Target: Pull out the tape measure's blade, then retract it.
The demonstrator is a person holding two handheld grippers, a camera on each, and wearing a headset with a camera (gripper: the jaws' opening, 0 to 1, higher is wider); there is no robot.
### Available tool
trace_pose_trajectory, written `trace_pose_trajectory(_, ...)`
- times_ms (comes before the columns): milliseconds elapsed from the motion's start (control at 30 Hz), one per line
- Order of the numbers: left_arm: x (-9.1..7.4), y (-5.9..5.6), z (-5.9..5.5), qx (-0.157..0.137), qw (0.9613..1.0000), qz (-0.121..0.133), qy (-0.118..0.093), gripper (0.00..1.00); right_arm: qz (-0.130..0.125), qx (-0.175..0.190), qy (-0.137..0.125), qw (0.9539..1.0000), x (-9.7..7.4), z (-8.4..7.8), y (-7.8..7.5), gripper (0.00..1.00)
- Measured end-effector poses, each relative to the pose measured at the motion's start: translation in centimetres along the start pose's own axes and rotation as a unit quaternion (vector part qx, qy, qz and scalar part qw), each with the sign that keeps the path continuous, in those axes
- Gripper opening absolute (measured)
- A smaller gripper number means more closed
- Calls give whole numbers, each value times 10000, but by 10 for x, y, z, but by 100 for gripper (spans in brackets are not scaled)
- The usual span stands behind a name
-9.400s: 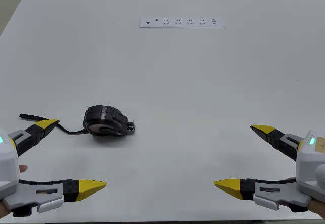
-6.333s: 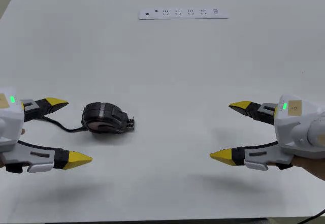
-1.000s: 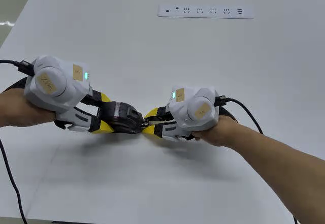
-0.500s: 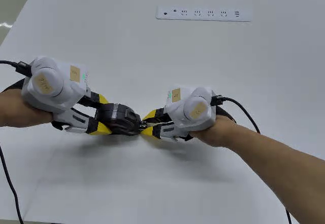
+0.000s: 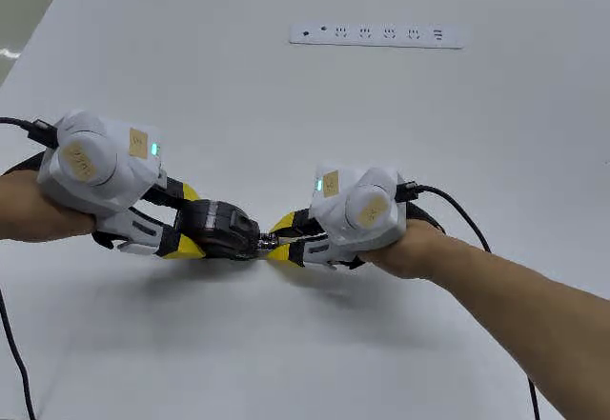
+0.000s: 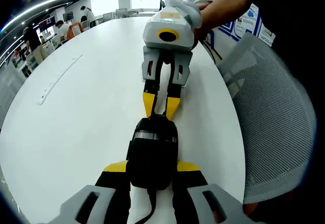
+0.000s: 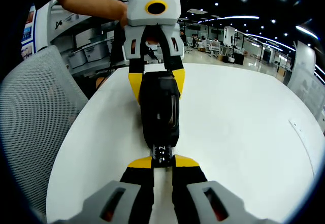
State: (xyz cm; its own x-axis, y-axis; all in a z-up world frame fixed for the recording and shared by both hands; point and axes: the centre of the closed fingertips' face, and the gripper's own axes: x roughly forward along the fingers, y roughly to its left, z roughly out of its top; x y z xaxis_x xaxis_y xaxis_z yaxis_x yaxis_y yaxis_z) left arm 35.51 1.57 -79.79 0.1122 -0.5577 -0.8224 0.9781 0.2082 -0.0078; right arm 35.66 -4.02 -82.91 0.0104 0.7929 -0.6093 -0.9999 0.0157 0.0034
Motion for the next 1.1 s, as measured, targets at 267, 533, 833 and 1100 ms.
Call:
trace_pose_trajectory(267,0,-1,-1,-1,10000,5,2,28,10,-21,27,10000,-5,-3,0,10)
trace_pose_trajectory(533,-1,-1,-1,-15,10000,-8,8,28,48,-65,44,10000,-10,-6,0,10)
trace_pose_trajectory(833,-1,-2,-1,-8,10000,-12,-7,28,56,-110,89,9999,-17,-11,1,10)
trace_pose_trajectory(1100,-1,-2,-1,-26,10000,-18,-27,28,72,-134,107,9998,-23,-14,0,10)
